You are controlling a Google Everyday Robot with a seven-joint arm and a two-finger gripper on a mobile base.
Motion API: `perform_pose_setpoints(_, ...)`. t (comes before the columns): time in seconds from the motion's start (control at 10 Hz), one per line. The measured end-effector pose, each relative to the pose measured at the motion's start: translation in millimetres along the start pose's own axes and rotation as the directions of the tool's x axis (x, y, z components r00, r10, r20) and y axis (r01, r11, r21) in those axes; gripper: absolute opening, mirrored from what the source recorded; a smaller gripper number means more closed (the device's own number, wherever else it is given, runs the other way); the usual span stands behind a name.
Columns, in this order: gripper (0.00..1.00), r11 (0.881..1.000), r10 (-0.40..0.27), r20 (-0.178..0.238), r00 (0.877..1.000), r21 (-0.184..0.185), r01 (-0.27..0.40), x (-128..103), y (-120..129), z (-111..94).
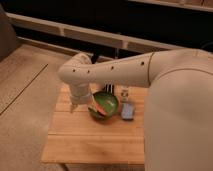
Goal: Knock the bottle over
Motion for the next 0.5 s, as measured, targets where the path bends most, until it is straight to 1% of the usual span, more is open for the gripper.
perform_pose_setpoints(0.5,0.65,1.0,0.0,-0.002,1.0,0.0,0.0,0.2,0.0,1.0)
